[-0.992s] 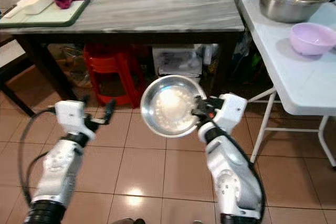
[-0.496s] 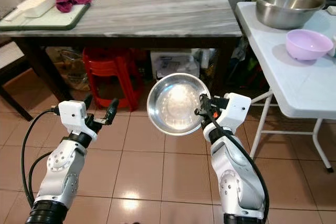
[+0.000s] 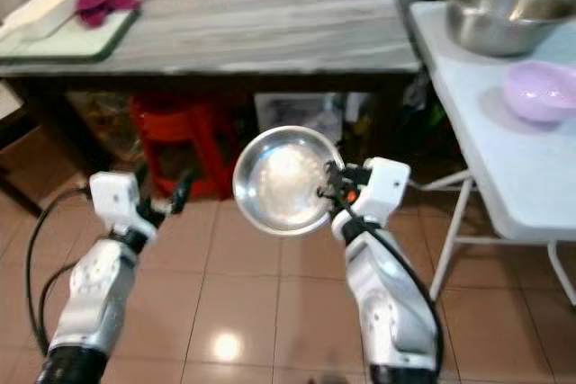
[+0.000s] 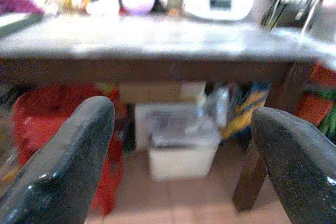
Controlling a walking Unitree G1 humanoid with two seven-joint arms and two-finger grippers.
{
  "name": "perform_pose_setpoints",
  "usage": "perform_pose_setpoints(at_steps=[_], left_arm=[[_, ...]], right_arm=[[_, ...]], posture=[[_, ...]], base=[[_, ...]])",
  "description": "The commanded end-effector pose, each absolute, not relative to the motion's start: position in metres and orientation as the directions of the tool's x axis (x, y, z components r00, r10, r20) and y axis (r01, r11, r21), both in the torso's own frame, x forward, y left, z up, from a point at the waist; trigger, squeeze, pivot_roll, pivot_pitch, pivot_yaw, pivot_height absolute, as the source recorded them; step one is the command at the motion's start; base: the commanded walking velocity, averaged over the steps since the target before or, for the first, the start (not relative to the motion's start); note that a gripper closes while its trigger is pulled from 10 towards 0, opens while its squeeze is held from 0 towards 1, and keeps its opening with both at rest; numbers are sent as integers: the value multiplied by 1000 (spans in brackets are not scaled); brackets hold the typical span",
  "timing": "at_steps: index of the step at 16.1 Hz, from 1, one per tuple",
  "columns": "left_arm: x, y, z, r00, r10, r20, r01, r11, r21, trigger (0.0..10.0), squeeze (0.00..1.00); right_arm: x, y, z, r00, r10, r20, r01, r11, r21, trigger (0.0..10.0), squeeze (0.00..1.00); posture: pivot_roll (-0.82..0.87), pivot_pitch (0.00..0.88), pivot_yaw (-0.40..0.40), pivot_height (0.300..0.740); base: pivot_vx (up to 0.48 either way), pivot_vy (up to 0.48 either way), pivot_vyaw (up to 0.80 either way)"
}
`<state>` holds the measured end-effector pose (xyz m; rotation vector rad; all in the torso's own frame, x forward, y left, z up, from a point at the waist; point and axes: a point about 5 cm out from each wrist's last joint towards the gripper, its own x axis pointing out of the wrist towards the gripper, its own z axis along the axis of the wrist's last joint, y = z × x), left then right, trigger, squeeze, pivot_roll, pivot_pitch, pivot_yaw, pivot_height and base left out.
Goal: Setting the table
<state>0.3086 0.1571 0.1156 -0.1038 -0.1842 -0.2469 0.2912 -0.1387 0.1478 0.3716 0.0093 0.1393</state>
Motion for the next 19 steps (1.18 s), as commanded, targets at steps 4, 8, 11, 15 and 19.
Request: perform_pose_setpoints(at_steps=[4,8,11,15,19], left_arm=[[305,153,111,950,-255,177,273,958,-83,10000,0],[305,152,111,948,-265,177,283,956,-80,10000,0],[305,151,111,947,-270,176,287,955,-79,10000,0],[305,149,111,945,-275,176,292,953,-78,10000,0],[306,147,112,944,-277,177,294,953,-79,10000,0]], right_arm=[[291,-144,148,994,107,27,-109,924,367,10000,0],[291,-144,148,995,99,30,-104,927,361,10000,0],[292,-145,148,995,96,33,-101,928,359,10000,0],[292,-146,149,995,92,39,-99,930,355,10000,0],[293,-148,150,995,86,44,-96,929,358,10000,0]], posture=[[-132,103,60,740],[-132,104,63,740],[-131,103,62,740],[-133,101,64,740],[-137,102,61,740]], base=[[419,0,228],[419,0,0],[421,0,0],[423,0,131],[422,0,498]])
